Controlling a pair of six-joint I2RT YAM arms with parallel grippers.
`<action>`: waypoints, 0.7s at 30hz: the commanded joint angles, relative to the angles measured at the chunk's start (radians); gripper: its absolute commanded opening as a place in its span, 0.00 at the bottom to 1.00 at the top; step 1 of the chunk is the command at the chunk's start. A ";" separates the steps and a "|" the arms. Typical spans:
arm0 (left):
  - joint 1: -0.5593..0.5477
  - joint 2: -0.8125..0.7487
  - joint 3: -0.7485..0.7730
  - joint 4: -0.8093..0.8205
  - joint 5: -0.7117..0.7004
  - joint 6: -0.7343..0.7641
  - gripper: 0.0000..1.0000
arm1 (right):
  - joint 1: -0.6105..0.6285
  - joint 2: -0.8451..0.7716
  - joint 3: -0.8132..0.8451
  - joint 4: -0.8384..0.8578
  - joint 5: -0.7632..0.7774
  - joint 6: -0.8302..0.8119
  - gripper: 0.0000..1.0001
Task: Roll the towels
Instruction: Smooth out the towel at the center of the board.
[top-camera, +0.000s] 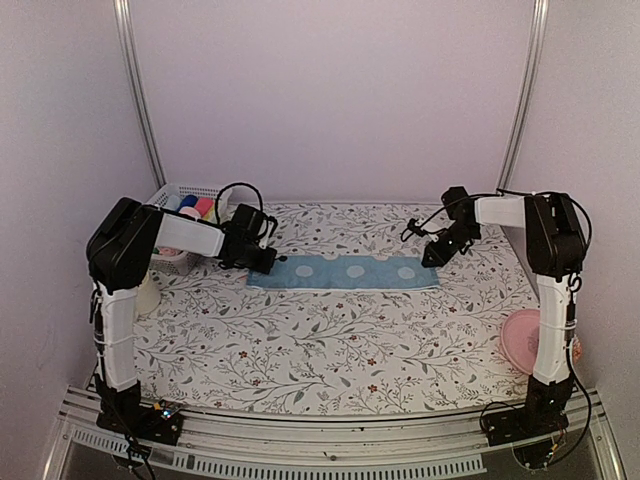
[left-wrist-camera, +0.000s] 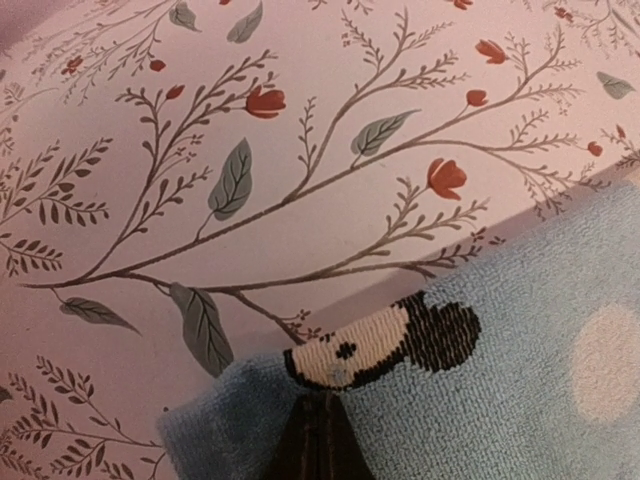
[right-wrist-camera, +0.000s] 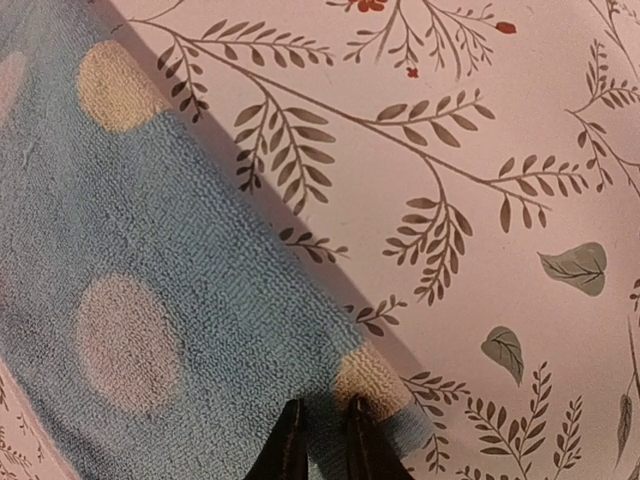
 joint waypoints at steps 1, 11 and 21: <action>0.014 0.005 -0.011 -0.022 -0.018 -0.010 0.00 | -0.001 -0.027 0.006 -0.005 0.017 -0.020 0.18; 0.008 -0.130 -0.054 -0.010 0.047 -0.033 0.51 | 0.004 -0.193 -0.031 -0.154 -0.117 -0.155 0.26; -0.015 -0.248 -0.162 -0.014 0.099 -0.078 0.32 | 0.022 -0.189 -0.107 -0.190 -0.121 -0.120 0.14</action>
